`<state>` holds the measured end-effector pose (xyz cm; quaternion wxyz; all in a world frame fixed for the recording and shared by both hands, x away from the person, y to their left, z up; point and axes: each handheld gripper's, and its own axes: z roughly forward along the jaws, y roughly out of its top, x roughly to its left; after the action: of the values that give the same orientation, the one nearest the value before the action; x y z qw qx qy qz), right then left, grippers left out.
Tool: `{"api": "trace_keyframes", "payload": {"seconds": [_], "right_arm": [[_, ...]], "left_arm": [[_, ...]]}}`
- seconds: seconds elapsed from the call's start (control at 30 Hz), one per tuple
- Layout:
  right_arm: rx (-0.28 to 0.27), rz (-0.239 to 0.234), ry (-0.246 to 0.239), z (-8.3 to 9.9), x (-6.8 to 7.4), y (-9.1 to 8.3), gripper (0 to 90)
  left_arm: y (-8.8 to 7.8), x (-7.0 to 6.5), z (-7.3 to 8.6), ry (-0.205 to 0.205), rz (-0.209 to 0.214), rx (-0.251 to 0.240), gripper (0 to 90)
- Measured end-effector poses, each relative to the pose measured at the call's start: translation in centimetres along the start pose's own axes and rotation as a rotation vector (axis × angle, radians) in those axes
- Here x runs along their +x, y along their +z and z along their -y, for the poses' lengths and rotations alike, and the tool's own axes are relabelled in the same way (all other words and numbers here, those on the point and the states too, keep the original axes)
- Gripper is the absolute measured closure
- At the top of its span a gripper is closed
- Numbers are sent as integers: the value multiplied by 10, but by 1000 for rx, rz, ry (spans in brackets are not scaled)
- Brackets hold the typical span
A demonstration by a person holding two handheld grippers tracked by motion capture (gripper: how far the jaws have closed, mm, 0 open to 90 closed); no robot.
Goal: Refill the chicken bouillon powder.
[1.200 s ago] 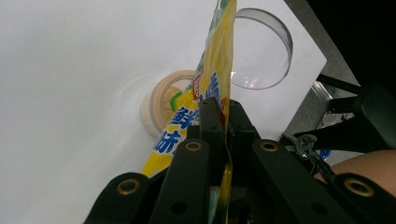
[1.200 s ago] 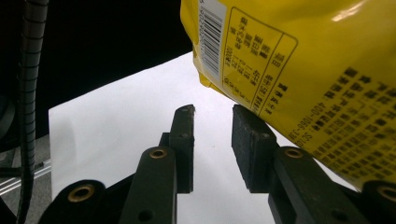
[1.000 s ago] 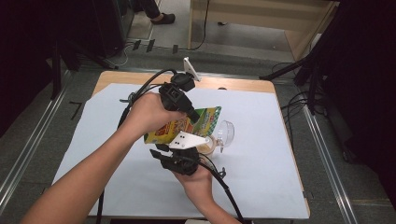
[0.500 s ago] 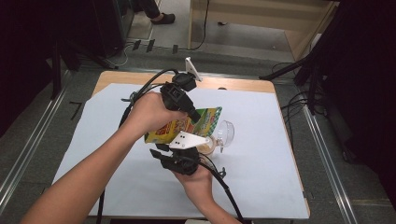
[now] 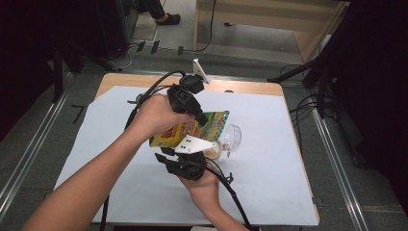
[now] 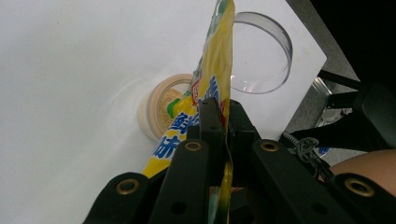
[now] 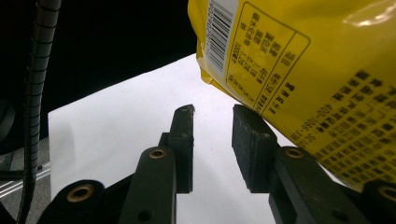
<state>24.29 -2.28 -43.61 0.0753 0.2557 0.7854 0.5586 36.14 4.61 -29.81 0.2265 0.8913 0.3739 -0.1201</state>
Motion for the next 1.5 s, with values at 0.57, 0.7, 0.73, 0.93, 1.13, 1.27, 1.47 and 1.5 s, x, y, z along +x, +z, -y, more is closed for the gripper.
{"api": "trace_keyframes", "payload": {"seconds": [0.57, 0.7, 0.73, 0.93, 1.13, 1.27, 1.47, 1.5], "right_arm": [[-2, -2, 3, 0, 0, -1, 710], [-2, -2, 3, 0, -1, -1, 710], [-1, -3, 5, 0, 0, -1, 710], [-2, -2, 4, 0, 0, -1, 710], [-3, 0, 3, 0, 0, -1, 710], [-3, 2, 2, -1, 0, -1, 710], [-3, 4, -2, 0, 0, -1, 710], [-3, 3, -3, 0, 0, -1, 710]], "left_arm": [[1, 2, -1, -2, 5, -6, 885], [1, 1, -2, 0, 6, -1, 885], [1, 1, -2, 1, 8, -1, 885], [2, 1, -2, 3, 9, -1, 885], [1, 1, -2, 3, 8, -2, 884], [2, 0, -2, 6, 9, 2, 884], [5, -1, -3, 15, 4, 7, 884], [5, -1, -3, 16, 3, 6, 884]]}}
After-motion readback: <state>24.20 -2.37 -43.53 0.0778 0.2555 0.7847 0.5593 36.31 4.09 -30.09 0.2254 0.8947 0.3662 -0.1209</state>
